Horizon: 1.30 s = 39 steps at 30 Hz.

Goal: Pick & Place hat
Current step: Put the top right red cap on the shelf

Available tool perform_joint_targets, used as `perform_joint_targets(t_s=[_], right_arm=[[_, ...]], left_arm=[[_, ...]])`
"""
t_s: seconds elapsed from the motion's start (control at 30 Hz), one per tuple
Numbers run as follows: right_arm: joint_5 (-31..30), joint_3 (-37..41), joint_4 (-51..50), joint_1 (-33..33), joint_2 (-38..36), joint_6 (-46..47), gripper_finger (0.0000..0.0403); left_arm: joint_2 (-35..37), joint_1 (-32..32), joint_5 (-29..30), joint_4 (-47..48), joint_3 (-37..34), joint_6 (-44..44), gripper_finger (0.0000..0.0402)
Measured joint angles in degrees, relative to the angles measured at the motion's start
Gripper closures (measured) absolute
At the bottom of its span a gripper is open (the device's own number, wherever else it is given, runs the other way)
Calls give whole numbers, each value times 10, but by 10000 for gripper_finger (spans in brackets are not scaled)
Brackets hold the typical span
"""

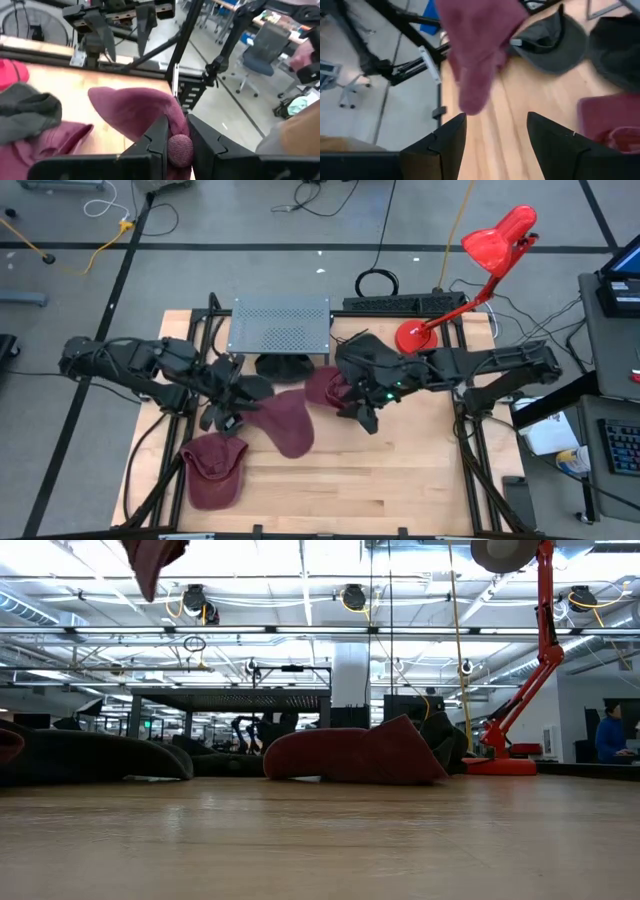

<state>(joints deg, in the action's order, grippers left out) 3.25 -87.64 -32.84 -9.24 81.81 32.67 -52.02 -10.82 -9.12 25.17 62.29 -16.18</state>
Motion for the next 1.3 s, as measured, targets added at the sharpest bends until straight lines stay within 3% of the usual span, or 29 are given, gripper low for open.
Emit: perform_joint_targets(t_s=[0.27,0.53,1.07,1.3], right_arm=[[-2,0,117,18,22,-49,202],[-33,0,131,25,46,-51,202],[-59,0,128,32,56,-63,202],[46,0,129,32,62,-51,202]], left_arm=[[-57,29,0,128,127,2,351],[-124,52,-8,231,241,1,351],[-214,57,-29,220,350,45,351],[-235,57,-25,212,379,74,351]])
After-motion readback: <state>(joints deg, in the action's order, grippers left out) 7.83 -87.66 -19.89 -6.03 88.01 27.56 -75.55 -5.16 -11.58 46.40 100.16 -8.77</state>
